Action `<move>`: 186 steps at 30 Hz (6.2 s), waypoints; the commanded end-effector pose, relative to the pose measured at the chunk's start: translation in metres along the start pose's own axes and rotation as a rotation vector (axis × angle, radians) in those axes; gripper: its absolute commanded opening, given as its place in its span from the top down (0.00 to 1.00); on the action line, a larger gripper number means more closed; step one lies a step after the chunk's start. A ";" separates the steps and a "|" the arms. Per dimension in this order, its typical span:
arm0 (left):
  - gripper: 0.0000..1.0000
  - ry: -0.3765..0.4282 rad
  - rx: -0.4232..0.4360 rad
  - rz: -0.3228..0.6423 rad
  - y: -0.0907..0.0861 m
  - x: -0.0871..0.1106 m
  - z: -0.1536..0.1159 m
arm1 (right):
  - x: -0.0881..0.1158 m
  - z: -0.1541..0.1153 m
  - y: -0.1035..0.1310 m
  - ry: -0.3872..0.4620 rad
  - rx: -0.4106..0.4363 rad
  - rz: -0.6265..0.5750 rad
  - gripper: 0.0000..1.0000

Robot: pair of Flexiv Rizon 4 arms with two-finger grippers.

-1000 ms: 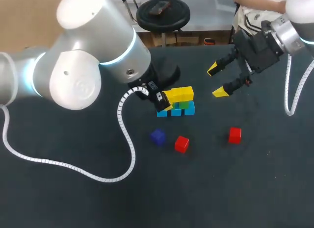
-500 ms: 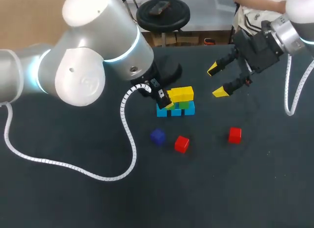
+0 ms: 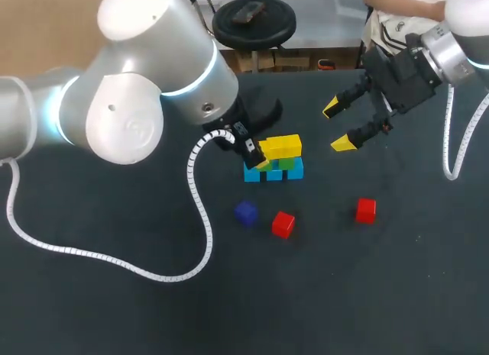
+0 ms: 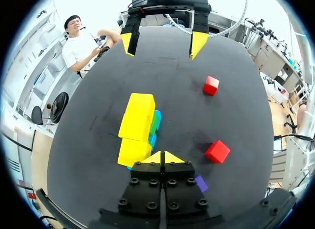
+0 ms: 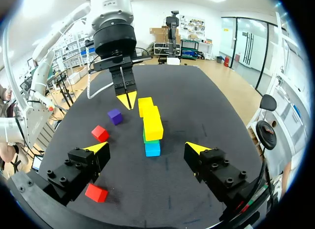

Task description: Place the blue cubes, place green cubes on the blue cubes, place the yellow cubes on the green cubes, then place the red cubes on the yellow cubes, and place purple cube on the red cubes.

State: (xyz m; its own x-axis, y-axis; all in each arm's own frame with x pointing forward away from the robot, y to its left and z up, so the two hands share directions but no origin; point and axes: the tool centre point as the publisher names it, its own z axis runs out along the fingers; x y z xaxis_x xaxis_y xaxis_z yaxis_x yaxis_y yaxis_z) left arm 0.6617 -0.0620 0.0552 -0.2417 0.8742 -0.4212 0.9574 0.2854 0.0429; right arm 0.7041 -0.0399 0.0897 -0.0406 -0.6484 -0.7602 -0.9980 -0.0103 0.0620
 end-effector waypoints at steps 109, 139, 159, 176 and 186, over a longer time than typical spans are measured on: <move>0.00 -0.226 0.095 0.140 0.026 0.048 -0.068 | 0.000 0.000 0.001 -0.001 0.002 -0.001 0.00; 0.00 -0.197 0.151 0.118 0.061 0.047 -0.072 | 0.000 0.000 0.001 -0.001 0.002 -0.001 0.00; 0.00 -0.230 0.149 0.122 0.074 0.054 -0.083 | 0.000 0.000 0.001 -0.001 0.002 -0.001 0.00; 0.00 -0.297 0.182 0.159 0.088 0.055 -0.079 | 0.000 0.000 0.001 -0.001 0.002 -0.001 0.00; 0.00 -0.297 0.182 0.159 0.088 0.055 -0.079 | 0.000 0.000 0.001 -0.001 0.002 -0.001 0.00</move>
State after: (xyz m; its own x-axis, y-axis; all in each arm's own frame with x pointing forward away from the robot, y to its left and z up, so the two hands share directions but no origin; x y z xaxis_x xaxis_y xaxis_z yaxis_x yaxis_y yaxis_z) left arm 0.7177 0.0416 0.1078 -0.0592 0.7427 -0.6670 0.9979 0.0619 -0.0196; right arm 0.7041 -0.0399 0.0897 -0.0406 -0.6484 -0.7602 -0.9980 -0.0103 0.0621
